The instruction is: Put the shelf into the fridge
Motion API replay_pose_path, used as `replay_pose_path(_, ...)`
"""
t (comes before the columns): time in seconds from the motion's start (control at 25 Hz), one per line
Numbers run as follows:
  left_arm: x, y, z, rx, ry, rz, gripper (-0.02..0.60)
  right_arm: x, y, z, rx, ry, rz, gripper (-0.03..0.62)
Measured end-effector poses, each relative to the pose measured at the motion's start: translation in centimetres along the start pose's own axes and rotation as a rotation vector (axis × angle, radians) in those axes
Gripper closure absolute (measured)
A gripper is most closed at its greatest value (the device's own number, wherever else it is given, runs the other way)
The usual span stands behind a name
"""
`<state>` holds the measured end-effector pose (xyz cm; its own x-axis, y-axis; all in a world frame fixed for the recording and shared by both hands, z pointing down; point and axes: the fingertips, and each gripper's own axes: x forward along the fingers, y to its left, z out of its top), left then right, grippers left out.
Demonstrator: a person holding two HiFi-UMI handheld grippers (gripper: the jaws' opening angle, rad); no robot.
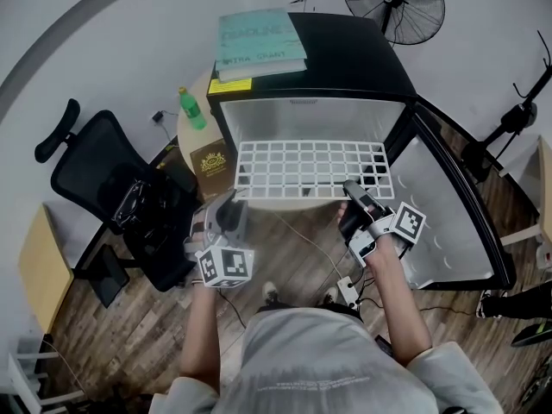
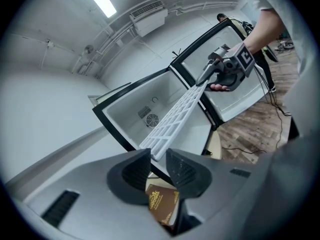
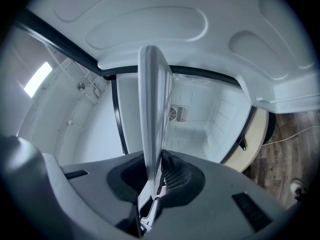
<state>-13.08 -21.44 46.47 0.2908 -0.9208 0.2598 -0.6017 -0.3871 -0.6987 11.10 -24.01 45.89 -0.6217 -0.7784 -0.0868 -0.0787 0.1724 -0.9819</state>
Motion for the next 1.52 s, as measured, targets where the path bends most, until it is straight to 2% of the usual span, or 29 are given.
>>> replay_pose_path(0.88,1.7,0.7,-0.7,0.012,0.016,-0.009,0.489,1.7,-0.8,0.6,-0.042,0.019,-0.017,0.536)
replay_pose_path(1.52,2.6,0.7,-0.6,0.0,0.017,-0.012,0.486,2.6,-1.5,1.7,-0.008,-0.01,-0.007,0.536)
